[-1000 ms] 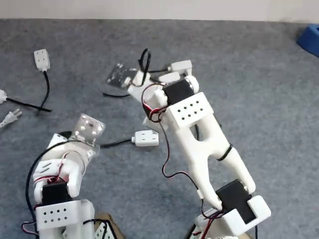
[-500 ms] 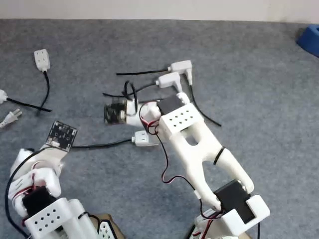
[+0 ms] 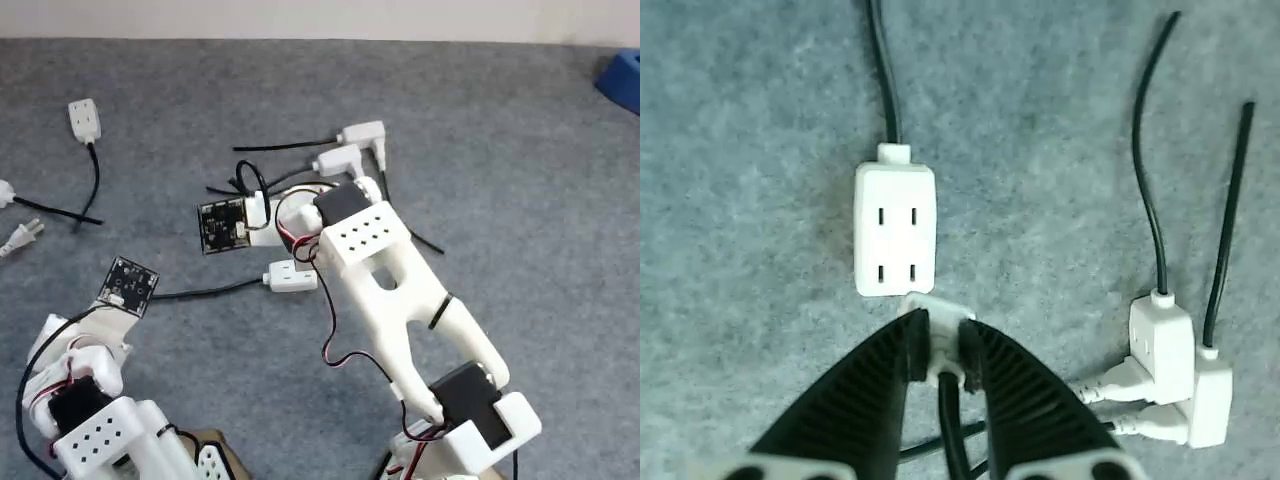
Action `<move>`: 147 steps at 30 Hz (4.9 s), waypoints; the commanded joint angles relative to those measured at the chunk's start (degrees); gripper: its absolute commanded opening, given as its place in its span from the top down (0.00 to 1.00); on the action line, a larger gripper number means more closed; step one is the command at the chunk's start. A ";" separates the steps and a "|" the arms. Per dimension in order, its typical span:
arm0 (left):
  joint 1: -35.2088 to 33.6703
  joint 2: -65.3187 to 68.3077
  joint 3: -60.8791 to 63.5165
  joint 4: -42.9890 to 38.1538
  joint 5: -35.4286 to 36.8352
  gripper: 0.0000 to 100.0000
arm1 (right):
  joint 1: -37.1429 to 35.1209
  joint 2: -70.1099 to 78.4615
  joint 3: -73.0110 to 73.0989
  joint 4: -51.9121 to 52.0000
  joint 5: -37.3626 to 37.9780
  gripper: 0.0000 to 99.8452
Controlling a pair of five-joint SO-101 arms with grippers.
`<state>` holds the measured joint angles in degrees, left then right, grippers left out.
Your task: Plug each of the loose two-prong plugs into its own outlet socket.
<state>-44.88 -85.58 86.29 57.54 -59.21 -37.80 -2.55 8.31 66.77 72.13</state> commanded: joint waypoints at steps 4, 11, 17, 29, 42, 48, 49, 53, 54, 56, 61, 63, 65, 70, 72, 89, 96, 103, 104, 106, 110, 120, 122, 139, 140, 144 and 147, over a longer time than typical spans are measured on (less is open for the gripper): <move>-0.40 -0.57 0.31 0.09 -0.09 0.70 | -3.30 -0.48 -2.42 -0.31 2.73 0.99; -0.48 -0.57 0.31 0.09 -0.09 0.70 | -5.32 -0.40 -2.59 5.05 8.26 0.99; -0.48 -0.57 0.40 0.35 -0.09 0.70 | -4.53 -0.40 -2.95 4.88 8.53 0.99; -1.54 -0.57 1.54 0.09 -0.18 0.70 | -2.86 -0.04 -1.80 -0.13 9.93 0.99; -2.07 -0.57 1.45 0.09 -0.26 0.70 | -0.48 4.53 -0.92 -0.40 9.58 0.99; -1.89 -0.57 1.54 0.09 -0.26 0.70 | -1.01 2.86 -0.92 2.42 9.49 0.99; -1.89 -0.57 1.54 0.09 -0.18 0.70 | -1.54 1.80 -0.84 2.42 9.23 0.99; -1.98 -0.57 1.63 0.09 -0.18 0.70 | -2.86 -0.22 -0.48 1.98 7.56 0.99; -2.07 -0.57 1.54 0.09 -0.18 0.70 | -2.86 0.13 -0.48 1.98 7.56 0.99; -2.07 -0.57 1.54 0.09 -0.26 0.70 | -2.86 1.63 -0.40 1.80 7.30 0.99; -2.07 -0.57 1.45 0.09 -0.26 0.70 | -2.68 5.23 -0.84 -0.13 7.03 0.99; -2.07 -0.57 1.45 0.09 -0.26 0.70 | -2.68 5.49 -0.84 -0.13 7.03 0.99; -2.07 -0.57 1.45 0.09 -0.26 0.70 | -2.68 5.58 -0.75 -0.13 7.03 0.99; -2.07 -0.57 1.45 0.09 -0.26 0.70 | -2.59 5.76 -0.31 -0.22 5.10 0.99; -2.07 -0.57 1.45 0.09 -0.26 0.70 | -1.89 5.67 -0.31 -0.84 3.43 0.99; -2.07 -0.57 1.10 0.09 -0.09 0.70 | 2.42 5.76 9.10 -7.87 2.99 0.99; -1.98 -0.57 1.10 0.09 -0.09 0.70 | 2.68 5.76 14.11 -10.86 2.55 0.99; -1.98 -0.57 1.10 0.35 -0.09 0.70 | 5.85 5.76 13.93 -14.02 2.55 0.99; -1.98 -0.57 1.10 0.35 -0.09 0.70 | 6.46 5.76 13.32 -13.93 2.55 0.99; -1.89 -0.57 1.10 0.35 -0.09 0.70 | 7.34 5.76 12.88 -13.93 2.29 0.99; -1.71 -0.57 1.10 0.44 -0.09 0.70 | 8.04 5.93 12.97 -14.02 0.53 0.99; -1.71 -0.57 1.01 0.44 0.00 0.70 | 6.29 13.23 12.44 -13.93 -7.47 0.99; -1.71 -0.57 1.01 0.44 0.00 0.70 | 5.32 14.11 12.44 -14.20 -9.85 0.99; -1.80 -0.57 1.01 0.35 0.00 0.70 | 8.31 17.98 12.44 -16.04 -14.51 0.99; -1.71 -0.57 1.01 0.44 0.00 0.70 | 8.66 17.98 12.44 -16.04 -14.51 0.99; -1.71 -0.57 1.10 0.44 0.00 0.70 | 7.87 17.63 12.35 -16.22 -17.58 0.99; -1.71 -0.57 1.45 0.44 0.00 0.70 | 4.97 17.63 9.19 -15.25 -21.36 0.99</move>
<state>-46.29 -85.58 88.22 57.54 -59.21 -32.53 13.54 19.30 50.68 54.29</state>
